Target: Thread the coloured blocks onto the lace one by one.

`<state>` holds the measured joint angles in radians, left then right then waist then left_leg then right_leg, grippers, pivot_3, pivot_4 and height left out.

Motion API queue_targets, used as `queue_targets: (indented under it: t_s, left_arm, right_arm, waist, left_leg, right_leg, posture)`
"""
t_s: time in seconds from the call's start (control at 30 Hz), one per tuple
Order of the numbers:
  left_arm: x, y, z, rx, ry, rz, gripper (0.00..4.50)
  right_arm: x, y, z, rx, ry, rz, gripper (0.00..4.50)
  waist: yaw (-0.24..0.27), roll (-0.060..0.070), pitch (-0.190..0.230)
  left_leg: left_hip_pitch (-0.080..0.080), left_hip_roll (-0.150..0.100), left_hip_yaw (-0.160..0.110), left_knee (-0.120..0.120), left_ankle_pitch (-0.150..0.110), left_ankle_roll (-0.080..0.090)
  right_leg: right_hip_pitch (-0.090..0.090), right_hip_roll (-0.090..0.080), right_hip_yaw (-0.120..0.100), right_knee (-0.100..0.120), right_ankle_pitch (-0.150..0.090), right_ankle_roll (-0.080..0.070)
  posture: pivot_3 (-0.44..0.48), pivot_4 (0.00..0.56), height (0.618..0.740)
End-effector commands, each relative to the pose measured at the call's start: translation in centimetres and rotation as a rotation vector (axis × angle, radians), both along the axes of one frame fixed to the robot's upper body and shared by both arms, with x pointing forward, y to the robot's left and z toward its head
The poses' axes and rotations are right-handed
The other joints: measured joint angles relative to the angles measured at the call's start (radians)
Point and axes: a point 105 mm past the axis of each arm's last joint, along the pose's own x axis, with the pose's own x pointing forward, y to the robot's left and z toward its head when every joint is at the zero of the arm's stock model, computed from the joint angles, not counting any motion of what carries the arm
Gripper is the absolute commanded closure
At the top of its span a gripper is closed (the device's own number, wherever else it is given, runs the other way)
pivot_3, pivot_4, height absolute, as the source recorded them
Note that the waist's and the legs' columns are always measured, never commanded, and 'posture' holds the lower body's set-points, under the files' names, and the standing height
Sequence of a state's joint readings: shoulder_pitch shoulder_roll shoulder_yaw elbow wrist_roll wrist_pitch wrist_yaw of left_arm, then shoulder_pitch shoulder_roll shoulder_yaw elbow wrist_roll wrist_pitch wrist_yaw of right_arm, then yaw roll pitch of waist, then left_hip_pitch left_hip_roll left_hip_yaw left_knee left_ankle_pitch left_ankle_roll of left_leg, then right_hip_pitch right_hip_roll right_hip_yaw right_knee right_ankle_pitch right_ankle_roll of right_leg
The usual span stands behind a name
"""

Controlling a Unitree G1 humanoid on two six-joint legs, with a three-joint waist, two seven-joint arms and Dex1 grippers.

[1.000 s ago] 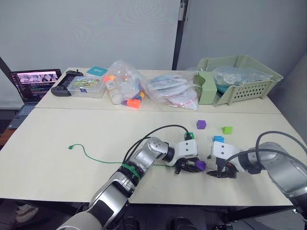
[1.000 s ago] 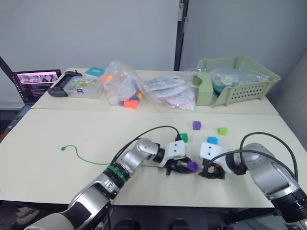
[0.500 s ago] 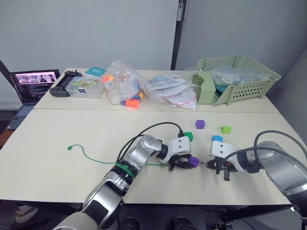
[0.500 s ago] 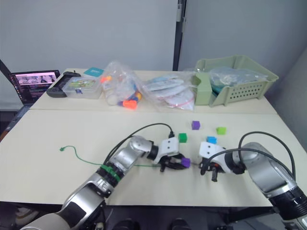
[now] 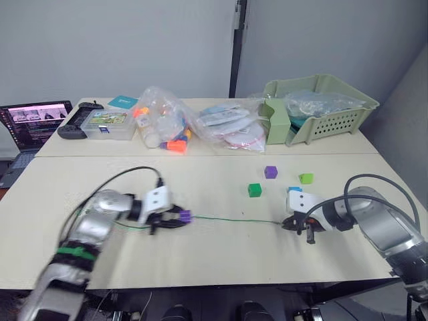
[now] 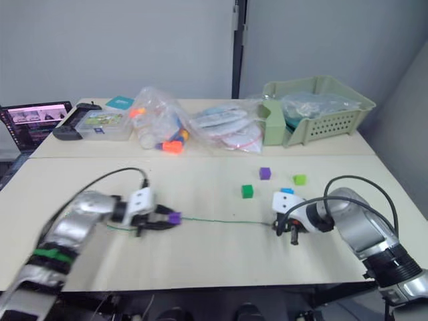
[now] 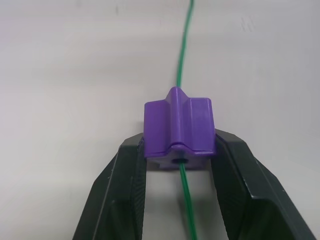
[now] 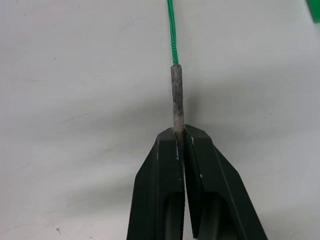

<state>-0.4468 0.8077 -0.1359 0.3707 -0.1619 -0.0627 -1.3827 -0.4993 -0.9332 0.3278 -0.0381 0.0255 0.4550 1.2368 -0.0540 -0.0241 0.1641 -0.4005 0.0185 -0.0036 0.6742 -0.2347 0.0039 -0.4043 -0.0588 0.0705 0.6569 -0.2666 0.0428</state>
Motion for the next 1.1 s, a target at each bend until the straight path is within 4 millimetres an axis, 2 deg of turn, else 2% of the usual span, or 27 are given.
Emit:
queue_targets:
  t_s: [0.03,0.13,0.23,0.3,0.43,0.5,0.53,0.6,0.67,0.77,0.83,0.9,0.97,1.03,1.1]
  left_arm:
    - [-1.5,5.8,-0.3,0.105,0.064,0.111,3.14]
    - [-1.9,8.7,0.9,0.146,0.051,0.184,3.14]
    - [-1.8,10.3,1.9,0.159,0.024,0.241,3.14]
    - [-1.8,10.9,2.4,0.158,0.039,0.269,2.12]
    - [-1.1,11.7,4.0,0.167,0.010,0.302,0.83]
    - [-0.1,10.9,5.6,0.118,-0.031,0.294,0.10]
    - [0.2,10.6,6.2,0.099,-0.042,0.290,0.04]
    - [1.1,8.8,7.6,0.042,-0.078,0.249,0.04]
    - [1.9,5.8,9.0,-0.049,-0.097,0.184,0.04]
    - [2.1,0.9,9.2,-0.146,-0.073,0.068,0.04]
    - [1.9,-3.0,8.6,-0.187,-0.053,-0.020,0.04]
    - [1.7,-5.6,8.1,-0.213,-0.040,-0.074,0.04]
    - [1.5,-8.8,6.6,-0.233,-0.024,-0.133,0.04]
    - [1.5,-11.1,4.7,-0.206,-0.029,-0.168,0.04]
    - [1.7,-13.1,3.8,-0.217,-0.042,-0.184,0.04]
  right_arm:
    - [0.5,-0.1,0.4,-0.008,-0.020,0.011,4.50]
    - [0.7,0.2,0.3,-0.005,-0.019,0.019,4.50]
    - [0.8,0.3,0.3,-0.003,-0.017,0.030,4.50]
    - [0.8,0.4,0.3,-0.003,-0.017,0.034,4.50]
    - [0.9,0.4,0.4,-0.003,-0.019,0.040,4.50]
    - [0.9,0.4,0.4,-0.004,-0.018,0.039,4.50]
    - [0.9,0.4,0.4,-0.004,-0.018,0.039,4.50]
    - [0.8,0.4,0.5,-0.004,-0.017,0.038,4.50]
    - [0.7,0.4,0.5,0.001,-0.014,0.038,4.50]
    - [0.5,0.7,0.7,0.017,-0.008,0.044,4.50]
    - [0.2,1.0,0.8,0.029,-0.004,0.056,4.50]
    - [0.0,1.2,0.9,0.038,-0.001,0.064,4.50]
    - [-0.3,1.6,1.0,0.045,0.002,0.076,4.50]
    - [-0.6,2.0,1.2,0.057,0.005,0.092,4.50]
    - [-1.1,2.6,1.5,0.083,0.015,0.109,4.50]
  waist:
    - [-0.001,0.000,0.000]
    - [-0.004,0.000,0.000]
    - [0.003,0.000,0.000]
    - [0.006,0.000,0.000]
    - [0.012,-0.003,0.001]
    - [0.014,-0.003,0.001]
    - [0.016,-0.003,0.001]
    - [0.018,-0.003,0.001]
    - [0.020,-0.003,0.001]
    - [0.023,-0.004,0.001]
    - [0.023,-0.003,0.001]
    - [0.022,-0.004,0.001]
    - [0.020,-0.004,0.001]
    - [0.022,-0.004,0.001]
    - [0.023,-0.004,0.001]
  left_leg:
    - [0.001,0.000,0.000,0.000,0.000,0.000]
    - [0.001,0.001,0.002,0.000,0.000,0.000]
    - [0.001,0.001,0.005,0.000,0.000,0.000]
    - [0.001,0.001,0.007,0.001,0.000,0.000]
    - [-0.001,0.001,0.008,0.002,0.000,0.000]
    - [-0.002,0.001,0.007,0.003,0.000,0.000]
    - [-0.003,0.001,0.007,0.003,0.000,0.000]
    - [-0.004,0.001,0.007,0.004,0.000,0.000]
    - [-0.004,0.000,0.007,0.004,0.000,0.000]
    - [-0.004,0.000,0.006,0.004,0.000,0.000]
    - [-0.004,0.000,0.006,0.004,0.000,0.000]
    - [-0.004,-0.001,0.005,0.004,0.000,0.000]
    - [-0.006,-0.001,0.004,0.004,0.000,0.000]
    - [-0.005,-0.002,0.004,0.004,0.000,0.000]
    - [-0.006,-0.003,0.004,0.004,0.000,0.000]
  right_leg:
    - [0.000,0.000,0.000,0.000,0.000,0.000]
    - [0.000,0.000,0.000,0.000,-0.001,-0.001]
    - [0.000,0.000,-0.001,0.001,-0.001,-0.001]
    - [0.000,0.000,-0.001,0.001,-0.001,-0.001]
    - [-0.002,0.001,-0.002,0.001,-0.001,-0.001]
    - [-0.002,0.001,-0.002,0.001,-0.001,-0.001]
    - [-0.002,0.001,-0.002,0.001,-0.001,-0.001]
    - [-0.002,0.000,-0.002,0.001,-0.001,-0.001]
    - [-0.002,0.000,-0.002,0.002,-0.001,-0.001]
    - [-0.002,0.000,-0.002,0.002,-0.001,-0.001]
    - [-0.002,0.000,-0.002,0.002,-0.001,-0.001]
    - [-0.002,0.000,-0.002,0.005,-0.001,-0.001]
    - [-0.004,0.000,-0.002,0.006,-0.001,-0.001]
    - [-0.004,-0.001,-0.002,0.007,-0.001,-0.001]
    - [-0.004,0.000,-0.002,0.006,-0.001,-0.001]
  posture:
    - [0.000,0.150,0.737]
    - [0.000,0.150,0.737]
    - [0.000,0.150,0.737]
    - [0.000,0.150,0.737]
    - [0.000,0.150,0.737]
    - [0.000,0.150,0.737]
    - [0.000,0.150,0.737]
    - [0.000,0.150,0.737]
    - [0.000,0.150,0.737]
    - [0.000,0.150,0.737]
    - [0.000,0.150,0.737]
    - [0.000,0.150,0.737]
    - [0.000,0.150,0.737]
    - [0.000,0.150,0.737]
    - [0.000,0.150,0.737]
